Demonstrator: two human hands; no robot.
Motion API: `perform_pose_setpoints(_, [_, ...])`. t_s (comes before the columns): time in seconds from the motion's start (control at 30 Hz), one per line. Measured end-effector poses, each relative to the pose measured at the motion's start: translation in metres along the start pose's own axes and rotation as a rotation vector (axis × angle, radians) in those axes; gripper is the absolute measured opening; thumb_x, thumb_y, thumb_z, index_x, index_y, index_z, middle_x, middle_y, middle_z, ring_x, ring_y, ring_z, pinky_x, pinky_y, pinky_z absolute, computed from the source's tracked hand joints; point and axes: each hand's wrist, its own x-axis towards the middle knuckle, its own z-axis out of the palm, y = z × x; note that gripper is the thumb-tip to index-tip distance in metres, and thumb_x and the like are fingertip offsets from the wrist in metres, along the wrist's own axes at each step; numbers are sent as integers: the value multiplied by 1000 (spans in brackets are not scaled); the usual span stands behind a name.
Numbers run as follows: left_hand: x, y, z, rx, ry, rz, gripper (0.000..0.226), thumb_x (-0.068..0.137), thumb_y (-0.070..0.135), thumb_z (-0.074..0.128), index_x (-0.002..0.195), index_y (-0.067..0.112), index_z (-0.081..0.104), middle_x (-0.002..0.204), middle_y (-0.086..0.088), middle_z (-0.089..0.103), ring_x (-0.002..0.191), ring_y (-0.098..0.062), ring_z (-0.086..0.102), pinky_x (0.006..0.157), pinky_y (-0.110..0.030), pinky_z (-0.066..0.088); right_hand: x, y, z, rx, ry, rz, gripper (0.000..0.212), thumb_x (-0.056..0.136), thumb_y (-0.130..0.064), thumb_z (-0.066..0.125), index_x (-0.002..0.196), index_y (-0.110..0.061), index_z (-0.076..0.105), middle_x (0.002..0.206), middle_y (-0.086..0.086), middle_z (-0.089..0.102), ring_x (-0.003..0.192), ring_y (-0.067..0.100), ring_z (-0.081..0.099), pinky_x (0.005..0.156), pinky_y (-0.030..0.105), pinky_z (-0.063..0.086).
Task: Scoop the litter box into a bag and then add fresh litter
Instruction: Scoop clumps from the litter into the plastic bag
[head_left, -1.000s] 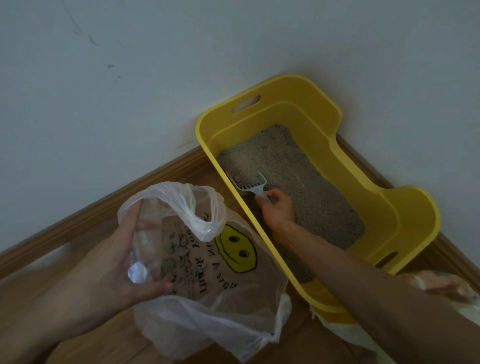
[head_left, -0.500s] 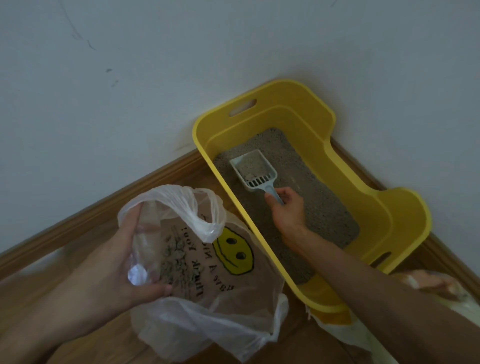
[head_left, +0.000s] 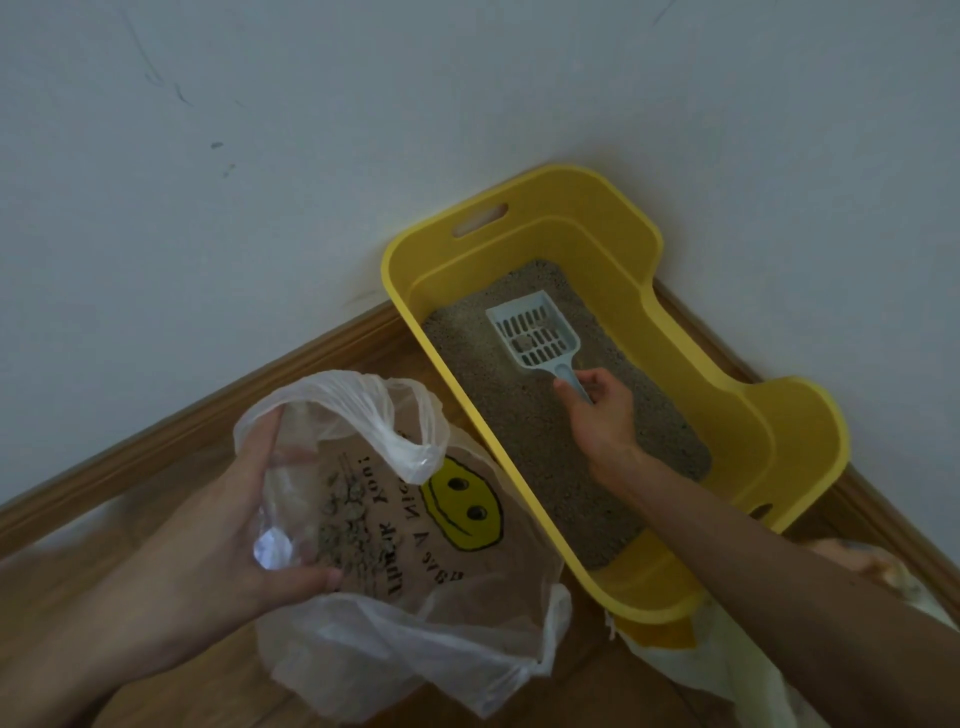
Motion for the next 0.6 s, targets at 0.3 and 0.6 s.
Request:
perform_pose_setpoints(0.3, [3,-11,1,18,-47,-25,117,50,48,87,127,75,3,138,22,46,120,-1,49,89,-17,40,-2,-13,-33,8,-61,-58,11,92,-20,64,102,-14,64,102,0,66,93,12,62,73,23,49])
perform_pose_setpoints(0.6, [5,-10,1,33,-65,-22,117,53,44,89,125,78,3,139,24,45,122,0,48,91,-19,41,-13,-30,-61,-86,-138,-120,3,92,-24,65,94,-25,66,99,-7,69,92,10,63,78,28,50])
